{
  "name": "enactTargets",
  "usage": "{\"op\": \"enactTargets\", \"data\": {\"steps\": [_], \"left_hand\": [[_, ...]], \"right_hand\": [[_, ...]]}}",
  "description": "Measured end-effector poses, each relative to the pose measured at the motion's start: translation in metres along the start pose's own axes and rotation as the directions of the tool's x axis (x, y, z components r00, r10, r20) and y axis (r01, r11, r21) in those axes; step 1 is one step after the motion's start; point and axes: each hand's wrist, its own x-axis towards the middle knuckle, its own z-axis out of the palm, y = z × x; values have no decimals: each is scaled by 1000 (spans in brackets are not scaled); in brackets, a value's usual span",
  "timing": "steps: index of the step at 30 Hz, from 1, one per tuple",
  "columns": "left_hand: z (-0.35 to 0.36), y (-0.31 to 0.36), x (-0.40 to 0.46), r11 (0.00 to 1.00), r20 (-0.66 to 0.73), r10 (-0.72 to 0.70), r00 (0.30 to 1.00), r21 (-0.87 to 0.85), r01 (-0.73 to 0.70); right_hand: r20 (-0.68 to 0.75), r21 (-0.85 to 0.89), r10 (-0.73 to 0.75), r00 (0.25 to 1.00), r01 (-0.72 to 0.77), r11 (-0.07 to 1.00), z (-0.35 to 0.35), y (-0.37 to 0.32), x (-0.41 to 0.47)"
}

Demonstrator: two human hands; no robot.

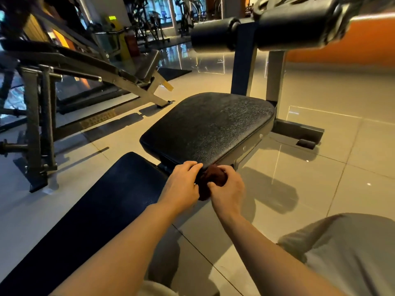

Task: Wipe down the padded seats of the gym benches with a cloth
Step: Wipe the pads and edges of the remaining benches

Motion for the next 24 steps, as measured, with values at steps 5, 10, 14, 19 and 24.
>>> {"op": "enactTargets", "data": {"steps": [5, 10, 14, 19, 24], "left_hand": [[6, -11, 3, 998, -55, 23, 998, -58, -27], [11, -18, -2, 997, -29, 61, 998, -42, -62], [13, -23, -9, 995, 13, 93, 996, -33, -93], [15, -17, -5, 995, -57, 41, 998, -86, -46], [14, -17, -2, 992, -109, 20, 994, -125, -33]], "right_hand": [[-76, -106, 6, 997, -14, 994, -14, -18, 30], [219, -255, -93, 971, 149, 955, -5, -11, 3], [93, -191, 23, 995, -5, 982, -7, -7, 21], [-27, -129, 128, 991, -130, 983, 2, -8, 23], [31, -38, 118, 993, -117, 992, 22, 2, 0]]}}
